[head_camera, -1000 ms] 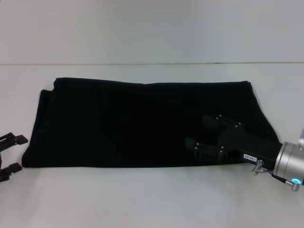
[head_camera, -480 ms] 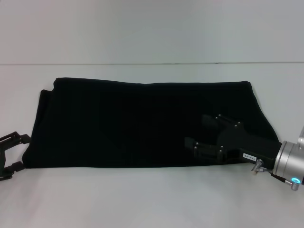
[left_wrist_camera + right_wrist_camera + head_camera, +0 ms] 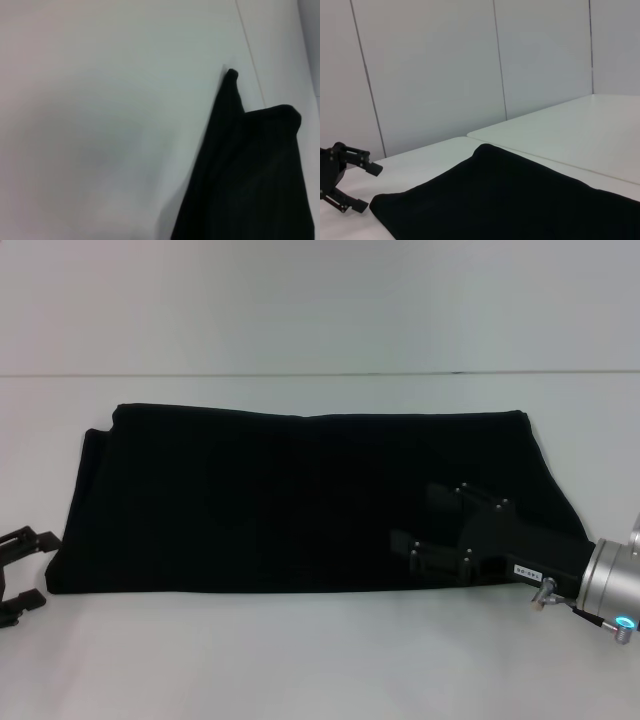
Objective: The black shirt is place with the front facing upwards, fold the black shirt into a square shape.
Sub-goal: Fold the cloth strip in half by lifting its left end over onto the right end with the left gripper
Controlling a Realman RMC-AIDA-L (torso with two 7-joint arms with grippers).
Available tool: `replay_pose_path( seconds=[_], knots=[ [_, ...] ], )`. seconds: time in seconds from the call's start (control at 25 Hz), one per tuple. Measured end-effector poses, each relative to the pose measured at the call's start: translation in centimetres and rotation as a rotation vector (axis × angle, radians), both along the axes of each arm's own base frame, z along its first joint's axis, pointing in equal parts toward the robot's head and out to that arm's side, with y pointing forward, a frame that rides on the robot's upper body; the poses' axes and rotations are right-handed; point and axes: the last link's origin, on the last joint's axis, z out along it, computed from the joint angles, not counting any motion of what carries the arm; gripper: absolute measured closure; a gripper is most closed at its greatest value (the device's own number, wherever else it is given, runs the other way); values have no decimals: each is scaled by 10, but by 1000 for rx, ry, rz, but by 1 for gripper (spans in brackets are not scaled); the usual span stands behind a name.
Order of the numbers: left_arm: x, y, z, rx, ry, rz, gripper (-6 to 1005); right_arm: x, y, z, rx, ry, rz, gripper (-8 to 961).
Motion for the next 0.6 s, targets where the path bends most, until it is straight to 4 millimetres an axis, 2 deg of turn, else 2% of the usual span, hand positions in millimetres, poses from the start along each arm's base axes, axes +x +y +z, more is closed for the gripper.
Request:
replay_pose_path(
  seconds=[0.6],
  knots=[
    [2,4,-3,-6,6,-6,112,1,-1,0,-1,3,-1,29]
  ],
)
